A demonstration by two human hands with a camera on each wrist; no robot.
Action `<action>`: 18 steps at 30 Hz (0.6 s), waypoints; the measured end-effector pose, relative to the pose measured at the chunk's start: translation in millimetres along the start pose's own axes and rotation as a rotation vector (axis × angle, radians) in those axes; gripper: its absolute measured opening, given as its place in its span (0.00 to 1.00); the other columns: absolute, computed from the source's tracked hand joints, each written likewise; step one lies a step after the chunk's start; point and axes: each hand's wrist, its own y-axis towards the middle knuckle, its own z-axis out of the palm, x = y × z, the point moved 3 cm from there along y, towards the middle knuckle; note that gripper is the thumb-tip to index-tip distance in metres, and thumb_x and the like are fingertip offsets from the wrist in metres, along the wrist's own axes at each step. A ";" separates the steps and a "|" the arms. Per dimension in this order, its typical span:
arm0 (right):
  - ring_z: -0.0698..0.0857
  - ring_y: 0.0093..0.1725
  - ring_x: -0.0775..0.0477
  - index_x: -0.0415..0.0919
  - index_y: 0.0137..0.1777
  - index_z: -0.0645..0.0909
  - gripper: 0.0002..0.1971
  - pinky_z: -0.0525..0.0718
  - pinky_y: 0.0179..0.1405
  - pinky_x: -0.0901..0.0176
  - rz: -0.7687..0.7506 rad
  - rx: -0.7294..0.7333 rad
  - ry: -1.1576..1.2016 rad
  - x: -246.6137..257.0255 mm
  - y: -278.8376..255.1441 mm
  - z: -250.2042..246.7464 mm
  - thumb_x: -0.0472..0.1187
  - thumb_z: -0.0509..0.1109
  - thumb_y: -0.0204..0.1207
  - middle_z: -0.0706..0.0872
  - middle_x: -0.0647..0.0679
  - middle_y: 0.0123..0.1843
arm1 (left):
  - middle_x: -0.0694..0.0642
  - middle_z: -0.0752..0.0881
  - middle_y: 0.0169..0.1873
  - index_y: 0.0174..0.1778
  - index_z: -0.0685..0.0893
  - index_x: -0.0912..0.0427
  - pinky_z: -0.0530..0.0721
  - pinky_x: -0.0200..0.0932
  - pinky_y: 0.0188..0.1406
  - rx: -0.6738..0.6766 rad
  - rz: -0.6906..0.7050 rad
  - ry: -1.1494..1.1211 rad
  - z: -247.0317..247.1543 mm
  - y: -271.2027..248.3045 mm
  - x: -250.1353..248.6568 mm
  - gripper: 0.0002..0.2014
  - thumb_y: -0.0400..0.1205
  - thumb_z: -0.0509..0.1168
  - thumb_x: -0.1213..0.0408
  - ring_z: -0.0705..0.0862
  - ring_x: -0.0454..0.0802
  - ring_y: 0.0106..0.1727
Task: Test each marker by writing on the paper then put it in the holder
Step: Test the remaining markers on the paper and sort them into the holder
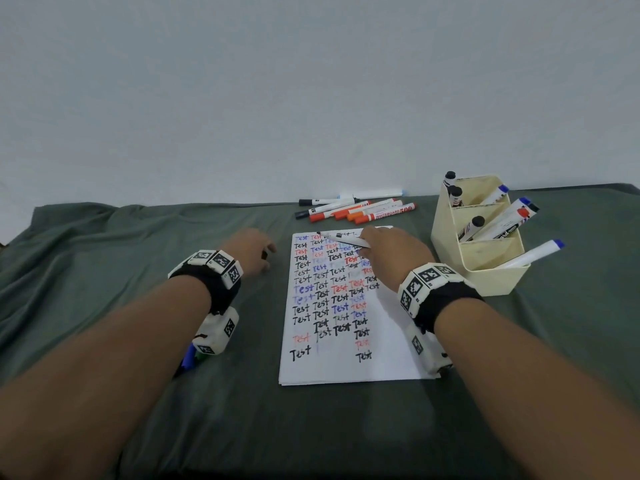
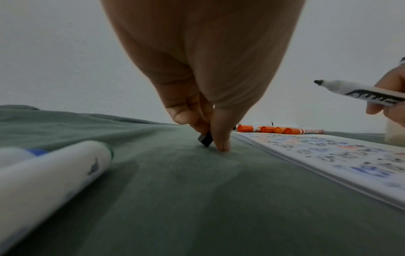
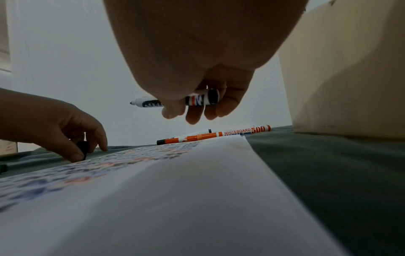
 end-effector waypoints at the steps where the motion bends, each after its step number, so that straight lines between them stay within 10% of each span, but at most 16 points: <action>1: 0.82 0.48 0.43 0.46 0.61 0.76 0.08 0.86 0.48 0.44 -0.002 -0.003 0.001 -0.1 0.2 0.3 0.49 0.63 0.89 0.84 0.48 0.49 | 0.56 0.87 0.60 0.67 0.86 0.54 0.80 0.45 0.59 -0.003 -0.014 -0.012 1.4 -0.2 0.8 0.19 0.79 0.75 0.62 0.84 0.54 0.61; 18: 0.82 0.46 0.45 0.46 0.62 0.76 0.09 0.80 0.41 0.51 0.009 -0.010 0.004 -0.9 2.4 1.6 0.49 0.62 0.90 0.83 0.49 0.49 | 0.51 0.86 0.65 0.68 0.85 0.50 0.74 0.39 0.55 0.026 0.017 0.003 5.5 -5.3 -9.3 0.15 0.84 0.69 0.60 0.82 0.51 0.66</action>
